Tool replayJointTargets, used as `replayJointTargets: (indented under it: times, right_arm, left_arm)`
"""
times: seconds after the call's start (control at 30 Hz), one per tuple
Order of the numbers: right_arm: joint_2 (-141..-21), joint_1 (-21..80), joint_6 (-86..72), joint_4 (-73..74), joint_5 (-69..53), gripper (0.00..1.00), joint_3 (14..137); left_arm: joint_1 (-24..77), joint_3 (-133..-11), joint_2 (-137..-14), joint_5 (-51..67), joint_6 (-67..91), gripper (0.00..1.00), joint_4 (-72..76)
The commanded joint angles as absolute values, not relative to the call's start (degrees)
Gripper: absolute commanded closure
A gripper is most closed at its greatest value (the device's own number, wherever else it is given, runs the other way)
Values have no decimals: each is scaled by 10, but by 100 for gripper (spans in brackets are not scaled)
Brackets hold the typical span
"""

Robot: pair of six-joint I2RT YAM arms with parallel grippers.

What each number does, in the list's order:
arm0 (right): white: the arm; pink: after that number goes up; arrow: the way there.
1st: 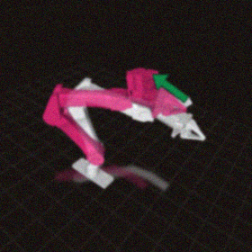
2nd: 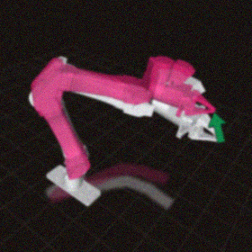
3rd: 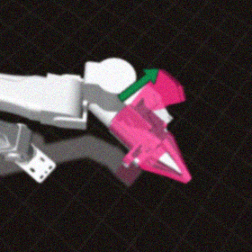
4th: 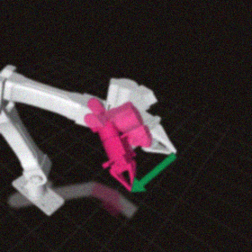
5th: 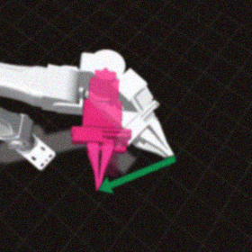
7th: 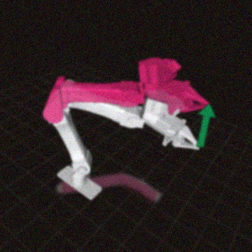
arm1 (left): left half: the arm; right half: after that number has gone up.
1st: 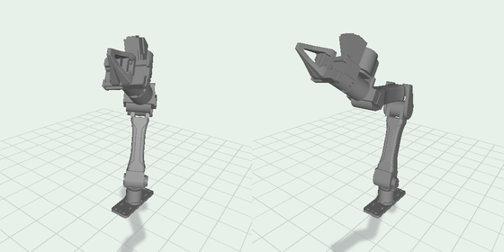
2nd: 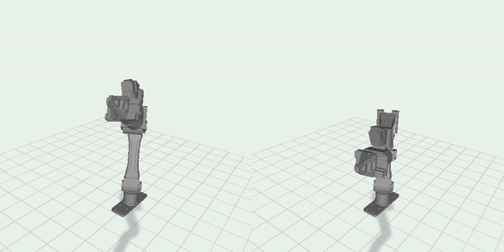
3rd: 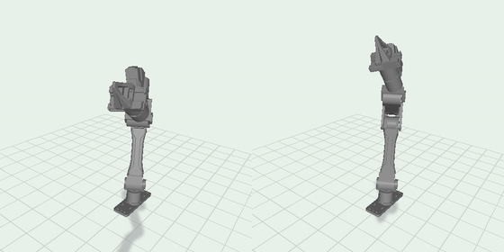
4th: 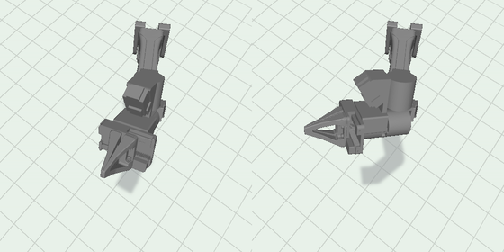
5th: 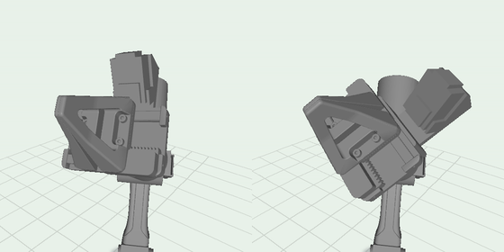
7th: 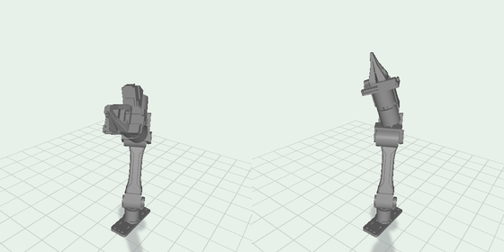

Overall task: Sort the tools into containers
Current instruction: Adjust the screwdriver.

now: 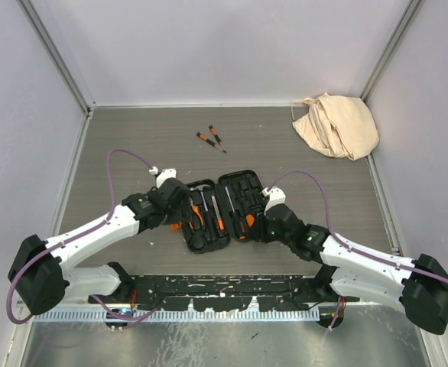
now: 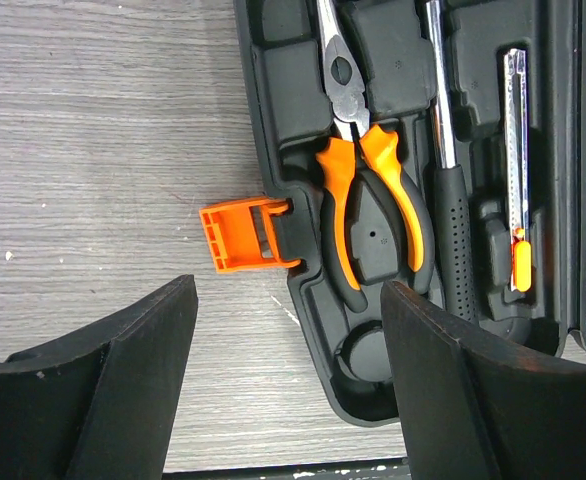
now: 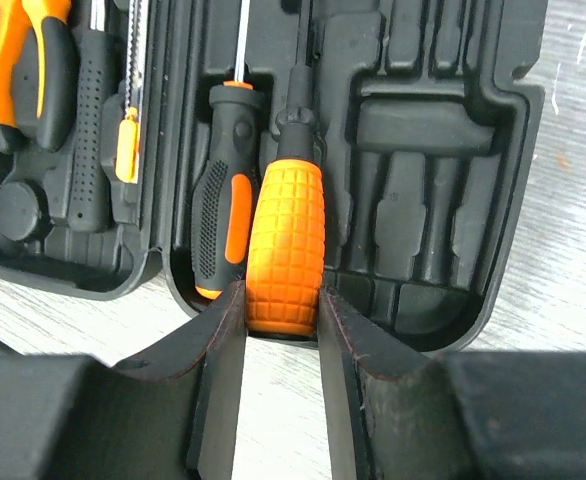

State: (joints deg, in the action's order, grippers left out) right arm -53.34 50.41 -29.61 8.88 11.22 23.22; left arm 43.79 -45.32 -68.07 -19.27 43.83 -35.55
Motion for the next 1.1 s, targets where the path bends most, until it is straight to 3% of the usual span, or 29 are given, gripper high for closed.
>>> replayJointTargets:
  times: [0.0,0.7,0.93,1.07]
  right_arm:
    - [-540,506,-331,50,112,99,232]
    - [-607,506,-348,60,112,97,244]
    - [-556,506,-322,76,118,98,278]
    - [-510,506,-260,108,198,100,314]
  left_arm:
    - [437,-476,-687,-192,433,25,-333]
    - [436,-476,-700,-187,429,26,-333]
    - [436,-485,-723,-178,427,28,-332]
    - [437,-504,-723,-179,401,28,-333]
